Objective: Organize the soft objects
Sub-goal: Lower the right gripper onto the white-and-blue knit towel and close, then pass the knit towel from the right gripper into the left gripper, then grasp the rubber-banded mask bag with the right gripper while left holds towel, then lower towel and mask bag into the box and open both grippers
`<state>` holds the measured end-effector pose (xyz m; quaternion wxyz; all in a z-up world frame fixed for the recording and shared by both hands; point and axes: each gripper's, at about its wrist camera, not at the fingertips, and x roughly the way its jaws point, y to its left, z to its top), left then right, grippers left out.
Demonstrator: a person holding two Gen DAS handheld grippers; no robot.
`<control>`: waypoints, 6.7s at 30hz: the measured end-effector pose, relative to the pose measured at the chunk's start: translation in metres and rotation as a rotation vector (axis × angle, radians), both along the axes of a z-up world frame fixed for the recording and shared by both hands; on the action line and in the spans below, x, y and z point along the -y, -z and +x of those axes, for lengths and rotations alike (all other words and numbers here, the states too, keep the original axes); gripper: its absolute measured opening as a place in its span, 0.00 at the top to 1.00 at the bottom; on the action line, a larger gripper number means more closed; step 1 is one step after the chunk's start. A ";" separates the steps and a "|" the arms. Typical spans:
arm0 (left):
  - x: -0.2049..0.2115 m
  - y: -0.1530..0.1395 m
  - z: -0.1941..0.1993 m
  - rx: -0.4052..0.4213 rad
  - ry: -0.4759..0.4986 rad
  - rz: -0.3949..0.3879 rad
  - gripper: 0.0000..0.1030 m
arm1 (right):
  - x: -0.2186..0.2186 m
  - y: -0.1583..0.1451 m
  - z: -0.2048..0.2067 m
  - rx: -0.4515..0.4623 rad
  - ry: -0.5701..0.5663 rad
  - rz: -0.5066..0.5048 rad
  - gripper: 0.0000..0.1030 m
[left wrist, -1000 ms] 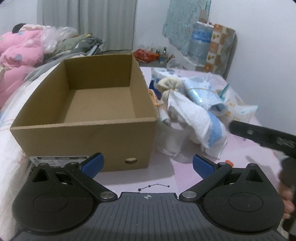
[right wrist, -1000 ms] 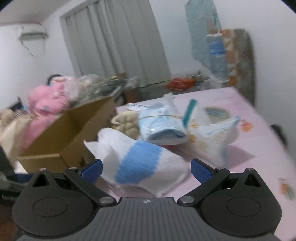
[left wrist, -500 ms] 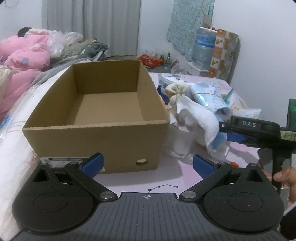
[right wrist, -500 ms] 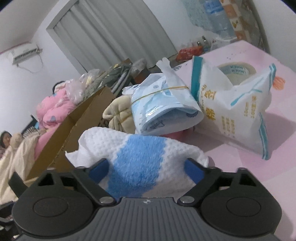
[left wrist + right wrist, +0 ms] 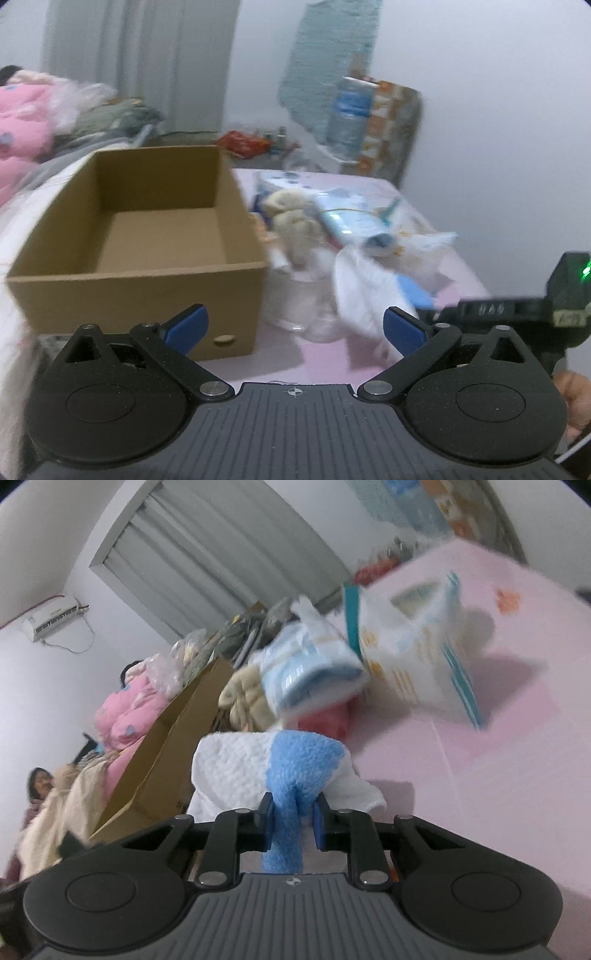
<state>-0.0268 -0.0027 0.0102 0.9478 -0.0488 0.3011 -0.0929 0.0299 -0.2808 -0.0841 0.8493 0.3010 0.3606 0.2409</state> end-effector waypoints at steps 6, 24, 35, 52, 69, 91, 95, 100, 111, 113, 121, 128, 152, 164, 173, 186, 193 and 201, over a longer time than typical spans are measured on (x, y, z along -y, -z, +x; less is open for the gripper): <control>0.024 -0.005 0.003 -0.008 0.177 -0.023 0.06 | 0.013 0.014 -0.019 -0.078 -0.038 -0.024 0.42; 0.087 0.047 0.058 -0.265 0.469 -0.006 0.16 | 0.044 0.034 -0.010 -0.106 -0.039 0.161 0.38; 0.102 0.067 0.075 -0.347 0.487 0.004 0.15 | 0.063 0.022 -0.006 -0.056 0.042 0.185 0.08; 0.098 0.070 0.078 -0.364 0.469 -0.039 0.20 | 0.023 0.060 0.042 -0.256 -0.283 0.478 0.12; 0.068 0.069 0.063 -0.357 0.384 -0.031 0.77 | 0.024 0.040 0.032 -0.200 -0.303 0.427 0.11; 0.027 0.072 0.059 -0.325 0.214 -0.053 0.80 | -0.115 -0.054 0.079 0.484 -0.196 -0.782 0.03; 0.021 0.071 0.057 -0.327 0.214 -0.063 0.80 | -0.133 -0.044 0.090 0.491 -0.229 -0.859 0.03; 0.018 0.074 0.059 -0.329 0.215 -0.072 0.80 | -0.125 -0.042 0.103 0.438 -0.191 -0.833 0.08; 0.019 0.077 0.056 -0.293 0.209 -0.063 0.85 | -0.088 -0.066 0.076 0.441 -0.102 -0.650 0.15; 0.016 0.077 0.056 -0.282 0.200 -0.085 0.85 | -0.076 -0.072 0.070 0.444 -0.072 -0.603 0.15; 0.018 0.060 0.038 -0.231 0.209 -0.078 0.85 | -0.023 -0.095 0.028 0.460 0.015 -0.357 0.16; 0.008 0.029 0.002 -0.164 0.191 -0.059 0.85 | -0.003 -0.118 -0.010 0.488 0.011 -0.199 0.16; -0.139 -0.047 0.140 -0.134 -0.206 0.194 0.85 | -0.217 -0.167 0.142 0.227 -0.411 0.039 0.16; -0.173 -0.007 0.225 -0.272 -0.249 0.235 0.85 | -0.287 -0.108 0.227 -0.056 -0.367 -0.065 0.16; -0.171 0.001 0.251 -0.287 -0.259 0.279 0.83 | -0.294 -0.086 0.255 -0.154 -0.322 -0.070 0.15; -0.173 0.000 0.263 -0.338 -0.262 0.273 0.75 | -0.295 -0.079 0.262 -0.158 -0.309 -0.057 0.15; -0.166 0.001 0.261 -0.334 -0.266 0.337 0.64 | -0.296 -0.067 0.269 -0.214 -0.298 -0.049 0.15; -0.167 -0.004 0.259 -0.315 -0.266 0.334 0.54 | -0.297 -0.066 0.270 -0.220 -0.291 -0.046 0.15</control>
